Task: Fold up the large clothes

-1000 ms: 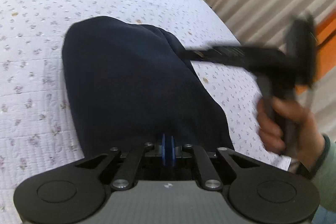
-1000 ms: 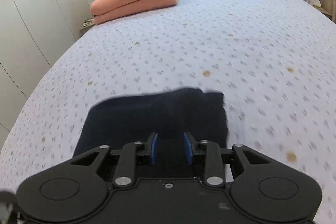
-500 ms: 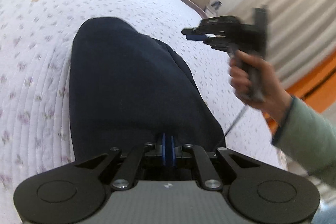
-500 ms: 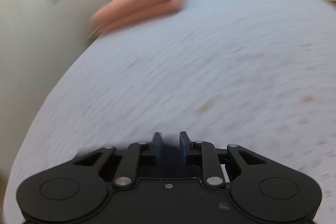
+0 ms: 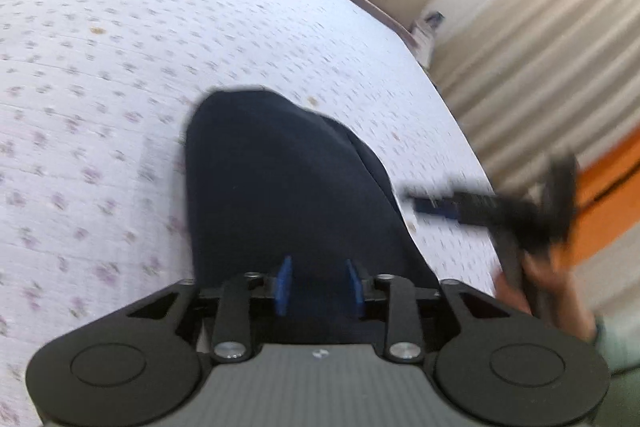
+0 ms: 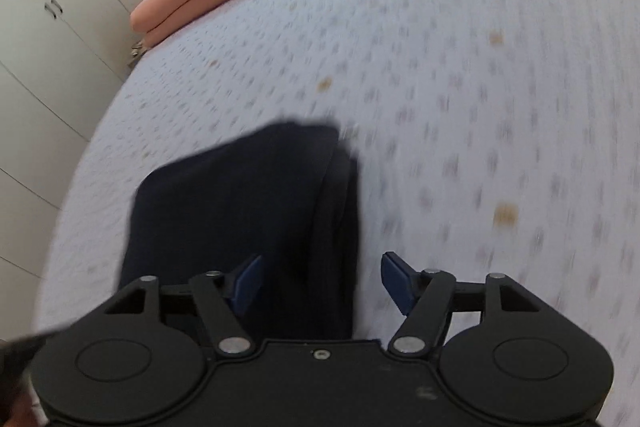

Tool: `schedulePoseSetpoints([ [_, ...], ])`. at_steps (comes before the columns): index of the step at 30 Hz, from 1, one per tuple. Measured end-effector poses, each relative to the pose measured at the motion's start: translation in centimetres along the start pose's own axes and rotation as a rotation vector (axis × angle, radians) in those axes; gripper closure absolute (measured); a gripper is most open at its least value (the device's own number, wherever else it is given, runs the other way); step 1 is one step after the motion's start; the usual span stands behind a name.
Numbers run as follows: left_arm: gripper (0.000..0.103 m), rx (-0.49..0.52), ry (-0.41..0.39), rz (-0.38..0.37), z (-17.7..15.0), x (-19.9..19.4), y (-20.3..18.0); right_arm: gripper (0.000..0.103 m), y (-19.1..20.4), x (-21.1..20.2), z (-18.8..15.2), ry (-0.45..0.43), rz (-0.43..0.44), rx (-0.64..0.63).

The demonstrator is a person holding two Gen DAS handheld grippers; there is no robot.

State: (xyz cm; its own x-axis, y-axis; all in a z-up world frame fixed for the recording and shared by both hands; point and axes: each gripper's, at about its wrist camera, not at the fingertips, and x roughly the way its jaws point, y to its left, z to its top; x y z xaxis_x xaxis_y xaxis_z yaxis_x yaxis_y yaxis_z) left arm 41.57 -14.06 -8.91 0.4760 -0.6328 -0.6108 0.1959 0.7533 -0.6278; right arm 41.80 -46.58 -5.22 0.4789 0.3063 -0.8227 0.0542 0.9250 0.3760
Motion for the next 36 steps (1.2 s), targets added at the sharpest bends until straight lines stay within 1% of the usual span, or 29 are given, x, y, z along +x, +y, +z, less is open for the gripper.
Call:
schedulePoseSetpoints([
  [1,0.038,-0.025,-0.013,-0.004,0.6,-0.2,0.7,0.023,0.2,0.1,-0.1,0.012,0.021,0.019],
  [2,0.011,-0.053,-0.020,-0.019,1.3,-0.3,1.4,0.023,0.8,0.4,-0.3,0.022,0.032,0.023],
  [3,0.003,-0.074,-0.028,-0.034,1.8,-0.3,1.9,0.022,1.2,0.4,-0.4,0.028,0.027,0.008],
  [4,0.000,-0.092,-0.037,-0.039,2.4,-0.3,2.5,0.022,1.7,0.3,-0.3,0.032,0.019,-0.023],
  [5,0.000,-0.113,-0.038,-0.040,3.0,-0.1,3.0,0.021,2.2,0.1,-0.3,0.035,0.012,-0.046],
  [7,0.000,-0.156,-0.022,-0.035,3.4,0.8,4.0,0.020,2.8,1.0,-0.1,0.063,0.012,-0.071],
  [9,0.001,-0.182,0.017,-0.011,3.5,2.2,4.9,0.020,3.1,2.5,0.2,0.098,0.021,-0.102],
  [11,0.002,-0.177,0.071,0.003,3.4,4.2,5.3,0.017,3.0,4.4,0.3,0.113,0.005,-0.135],
  [12,0.002,-0.170,0.099,0.006,3.3,5.3,5.5,0.007,2.7,5.2,0.4,0.131,0.007,-0.134],
  [13,0.002,-0.170,0.120,0.009,3.0,6.2,5.8,0.000,2.2,6.2,0.5,0.153,0.012,-0.121],
  [14,0.002,-0.176,0.140,0.005,2.8,7.1,6.1,0.000,1.6,6.7,0.4,0.172,0.024,-0.109],
  [16,0.002,-0.216,0.184,-0.032,2.4,8.9,6.9,0.000,-0.1,8.3,0.6,0.235,0.088,-0.065],
  [18,0.000,-0.254,0.184,-0.068,1.8,10.0,7.7,0.000,-1.5,8.7,0.9,0.247,0.159,-0.030],
  [20,0.000,-0.242,0.168,-0.087,1.7,10.5,7.6,0.000,-2.1,8.8,1.0,0.255,0.196,-0.044],
  [24,0.001,-0.202,0.169,-0.103,1.7,11.6,7.0,0.000,-2.2,8.6,0.9,0.242,0.212,-0.057],
  [27,0.007,-0.216,0.165,-0.112,1.6,11.7,7.0,0.000,-1.9,8.5,0.6,0.226,0.206,-0.081],
  [29,0.016,-0.206,0.162,-0.103,1.6,11.3,7.0,0.005,-1.6,8.2,0.3,0.201,0.207,-0.096],
  [30,0.019,-0.190,0.156,-0.095,1.5,11.0,6.8,0.011,-1.3,8.1,0.0,0.187,0.213,-0.108],
  [31,0.025,-0.179,0.146,-0.091,1.5,10.8,6.6,0.018,-1.2,8.2,0.0,0.178,0.219,-0.110],
  [32,0.032,-0.177,0.135,-0.093,1.4,10.4,6.5,0.022,-1.2,8.1,-0.1,0.173,0.231,-0.107],
  [33,0.035,-0.183,0.121,-0.100,1.3,10.1,6.4,0.027,-1.1,7.8,-0.1,0.169,0.243,-0.100],
  [34,0.041,-0.188,0.106,-0.110,1.3,9.7,6.3,0.031,-0.9,7.4,0.0,0.161,0.250,-0.097],
  [35,0.047,-0.197,0.093,-0.122,1.3,8.9,6.4,0.033,-0.7,6.9,0.1,0.152,0.258,-0.098],
  [36,0.049,-0.214,0.074,-0.146,1.3,8.1,6.3,0.037,-0.5,6.3,0.2,0.145,0.269,-0.095],
])
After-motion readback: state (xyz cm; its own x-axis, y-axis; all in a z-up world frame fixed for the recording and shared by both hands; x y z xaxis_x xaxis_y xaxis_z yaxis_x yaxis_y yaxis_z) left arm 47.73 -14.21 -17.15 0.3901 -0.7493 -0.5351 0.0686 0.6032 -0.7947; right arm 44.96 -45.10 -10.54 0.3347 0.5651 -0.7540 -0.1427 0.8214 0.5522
